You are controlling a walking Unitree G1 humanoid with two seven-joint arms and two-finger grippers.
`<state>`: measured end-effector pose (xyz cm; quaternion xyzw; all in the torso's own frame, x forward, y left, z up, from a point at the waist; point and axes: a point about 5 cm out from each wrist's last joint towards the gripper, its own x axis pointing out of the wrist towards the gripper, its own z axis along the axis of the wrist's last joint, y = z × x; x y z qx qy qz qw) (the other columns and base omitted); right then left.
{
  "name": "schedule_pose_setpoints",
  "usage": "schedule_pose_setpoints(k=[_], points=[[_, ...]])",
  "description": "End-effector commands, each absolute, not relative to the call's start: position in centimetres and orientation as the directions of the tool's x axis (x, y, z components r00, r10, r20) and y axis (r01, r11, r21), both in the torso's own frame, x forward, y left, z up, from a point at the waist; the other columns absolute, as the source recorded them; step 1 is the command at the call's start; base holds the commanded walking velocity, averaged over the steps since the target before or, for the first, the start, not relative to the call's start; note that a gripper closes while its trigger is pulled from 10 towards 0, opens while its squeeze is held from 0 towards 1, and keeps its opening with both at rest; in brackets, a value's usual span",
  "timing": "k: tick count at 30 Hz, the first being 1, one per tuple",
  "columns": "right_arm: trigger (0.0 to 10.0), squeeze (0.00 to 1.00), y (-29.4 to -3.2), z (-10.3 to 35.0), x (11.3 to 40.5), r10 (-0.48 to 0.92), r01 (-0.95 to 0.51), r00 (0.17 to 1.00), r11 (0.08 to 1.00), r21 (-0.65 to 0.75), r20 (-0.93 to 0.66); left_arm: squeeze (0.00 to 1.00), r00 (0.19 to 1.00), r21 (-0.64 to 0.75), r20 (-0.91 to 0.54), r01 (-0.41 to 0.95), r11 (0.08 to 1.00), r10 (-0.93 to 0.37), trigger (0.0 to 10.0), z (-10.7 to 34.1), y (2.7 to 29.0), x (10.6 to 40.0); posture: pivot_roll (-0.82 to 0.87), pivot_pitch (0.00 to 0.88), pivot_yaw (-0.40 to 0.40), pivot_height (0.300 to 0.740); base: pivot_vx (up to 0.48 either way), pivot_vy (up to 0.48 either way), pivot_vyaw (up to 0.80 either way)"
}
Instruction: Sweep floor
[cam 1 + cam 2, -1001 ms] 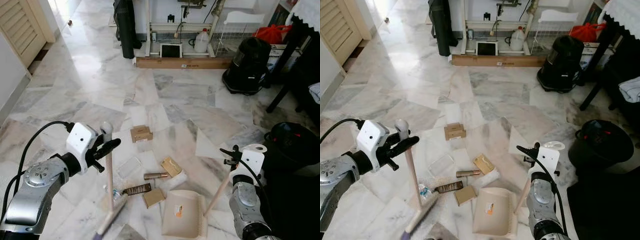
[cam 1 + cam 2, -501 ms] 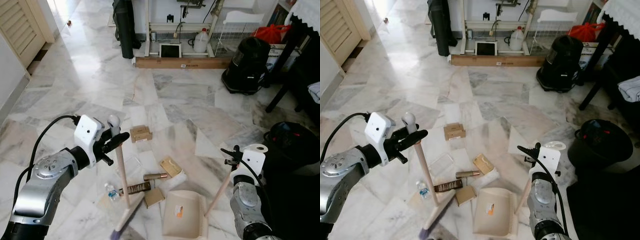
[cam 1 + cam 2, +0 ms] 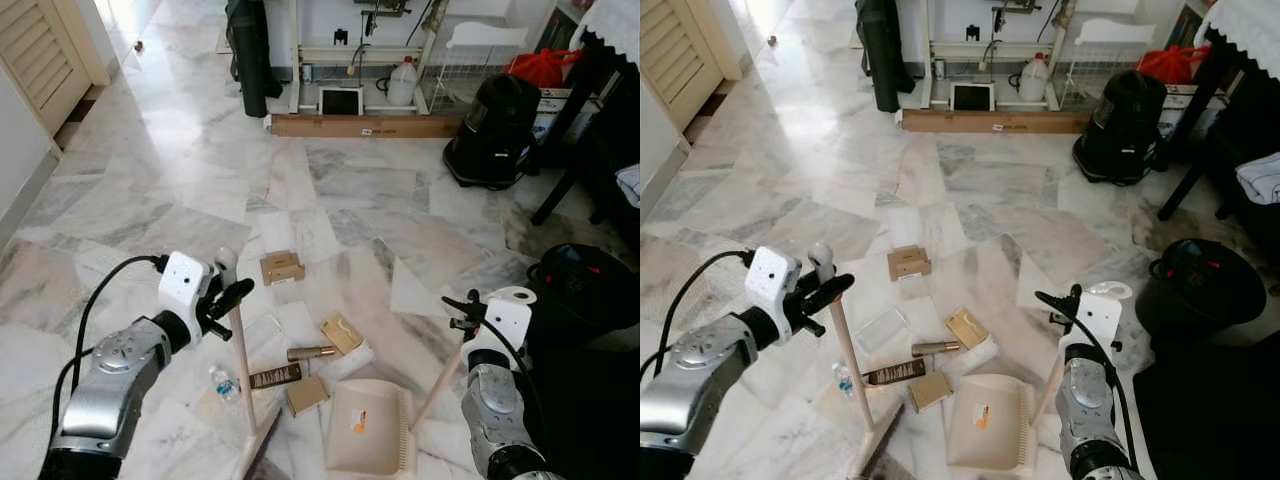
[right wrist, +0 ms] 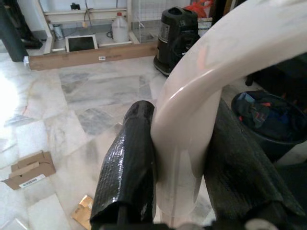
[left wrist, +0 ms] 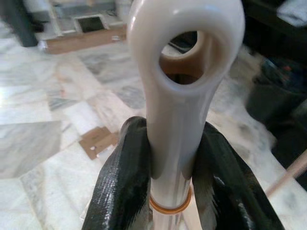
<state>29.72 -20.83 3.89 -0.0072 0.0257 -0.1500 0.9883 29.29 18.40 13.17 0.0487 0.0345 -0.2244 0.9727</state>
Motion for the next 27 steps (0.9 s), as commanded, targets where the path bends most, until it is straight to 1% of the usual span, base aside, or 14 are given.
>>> schedule_pose_setpoints(k=[1,8,12,17,27], points=[[10.0,0.00,-20.7,4.4,29.8,-0.288,0.288,0.957,0.957,-0.001,-0.005,0.00,0.927,0.121,-0.056,0.374,0.919,-0.370,10.0,13.6,19.0,29.8,0.21,0.126,-0.017,0.740,0.000,0.000,0.00],[10.0,0.00,-20.6,4.3,29.7,-0.272,0.272,0.962,0.962,-0.004,-0.003,0.00,0.942,0.145,-0.011,0.332,0.932,-0.334,10.0,14.0,18.8,30.6,0.20,0.131,-0.019,0.740,0.000,0.000,0.00],[10.0,0.00,-20.7,4.1,29.5,-0.266,0.266,0.964,0.964,-0.010,-0.008,0.00,0.957,0.174,0.015,0.284,0.943,-0.290,10.0,14.2,19.4,31.0,0.20,0.142,-0.023,0.740,0.000,0.000,0.00],[10.0,0.00,-20.6,3.9,29.3,-0.254,0.253,0.967,0.967,-0.036,-0.015,0.00,0.958,0.177,0.022,0.279,0.944,-0.287,10.0,14.2,19.5,31.2,0.21,0.150,-0.026,0.740,0.000,0.000,0.00],[10.0,0.00,-20.3,4.0,29.4,-0.244,0.244,0.970,0.969,-0.045,-0.007,0.00,0.956,0.168,0.051,0.275,0.947,-0.287,10.0,14.2,18.9,31.8,0.20,0.164,-0.028,0.740,0.000,0.000,0.00]])
